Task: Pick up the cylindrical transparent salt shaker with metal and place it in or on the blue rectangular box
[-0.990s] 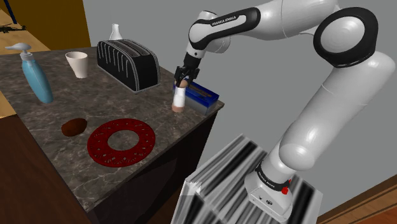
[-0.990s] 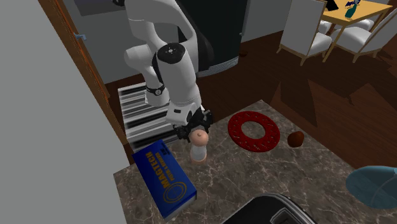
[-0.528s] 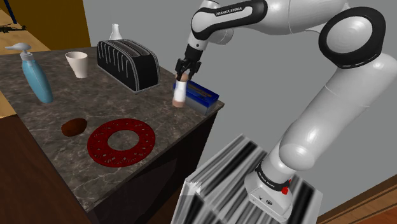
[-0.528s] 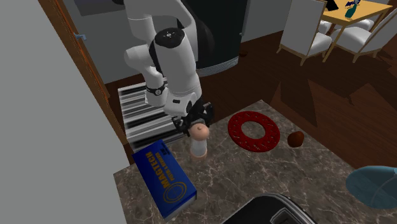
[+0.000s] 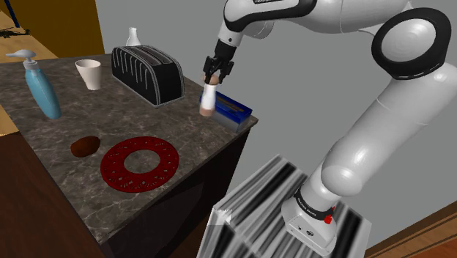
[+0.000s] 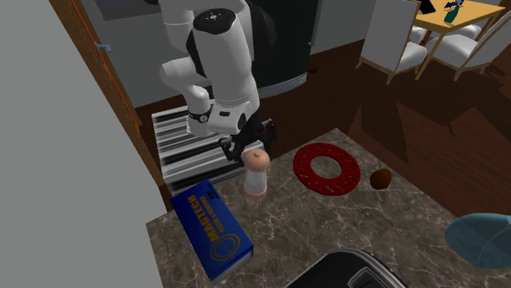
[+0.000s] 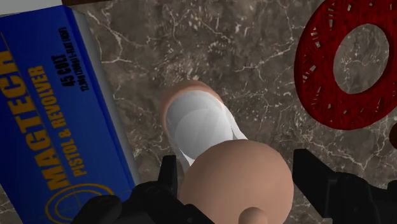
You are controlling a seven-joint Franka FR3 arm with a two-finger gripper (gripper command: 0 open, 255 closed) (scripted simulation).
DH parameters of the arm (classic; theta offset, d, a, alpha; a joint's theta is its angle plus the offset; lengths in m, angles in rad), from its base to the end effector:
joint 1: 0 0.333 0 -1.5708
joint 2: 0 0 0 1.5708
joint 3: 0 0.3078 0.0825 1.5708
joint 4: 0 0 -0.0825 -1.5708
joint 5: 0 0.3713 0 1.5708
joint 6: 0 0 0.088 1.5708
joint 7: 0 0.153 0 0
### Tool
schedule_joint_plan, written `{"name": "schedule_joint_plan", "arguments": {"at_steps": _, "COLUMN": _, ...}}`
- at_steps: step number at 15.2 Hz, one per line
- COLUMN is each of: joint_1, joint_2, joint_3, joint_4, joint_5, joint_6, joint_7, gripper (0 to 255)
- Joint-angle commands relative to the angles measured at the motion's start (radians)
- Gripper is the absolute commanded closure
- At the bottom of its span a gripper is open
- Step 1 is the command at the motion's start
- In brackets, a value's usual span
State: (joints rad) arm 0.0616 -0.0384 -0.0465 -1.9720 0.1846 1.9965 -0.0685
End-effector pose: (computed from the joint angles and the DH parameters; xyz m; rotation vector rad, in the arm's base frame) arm 0.5448 0.0270 0.4436 -2.9694 -0.0185 -0.1000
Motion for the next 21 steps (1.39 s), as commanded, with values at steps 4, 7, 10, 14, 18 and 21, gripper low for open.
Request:
{"name": "schedule_joint_plan", "arguments": {"at_steps": 4, "joint_1": 0.000, "joint_2": -0.010, "joint_3": 0.000, "joint_4": 0.056, "joint_5": -0.005, "joint_6": -0.065, "joint_7": 0.013, "gripper": 255}}
{"name": "schedule_joint_plan", "arguments": {"at_steps": 7, "joint_1": -0.001, "joint_2": -0.013, "joint_3": -0.001, "joint_4": 0.093, "joint_5": -0.008, "joint_6": -0.105, "joint_7": 0.019, "gripper": 255}}
{"name": "schedule_joint_plan", "arguments": {"at_steps": 10, "joint_1": -0.001, "joint_2": -0.014, "joint_3": -0.001, "joint_4": 0.131, "joint_5": -0.010, "joint_6": -0.144, "joint_7": 0.025, "gripper": 255}}
{"name": "schedule_joint_plan", "arguments": {"at_steps": 14, "joint_1": -0.012, "joint_2": -0.008, "joint_3": -0.014, "joint_4": 0.184, "joint_5": -0.011, "joint_6": -0.194, "joint_7": 0.011, "gripper": 255}}
{"name": "schedule_joint_plan", "arguments": {"at_steps": 18, "joint_1": -0.055, "joint_2": 0.025, "joint_3": -0.060, "joint_4": 0.280, "joint_5": -0.007, "joint_6": -0.271, "joint_7": -0.068, "gripper": 255}}
{"name": "schedule_joint_plan", "arguments": {"at_steps": 21, "joint_1": -0.089, "joint_2": 0.064, "joint_3": -0.094, "joint_4": 0.367, "joint_5": -0.001, "joint_6": -0.332, "joint_7": -0.126, "gripper": 255}}
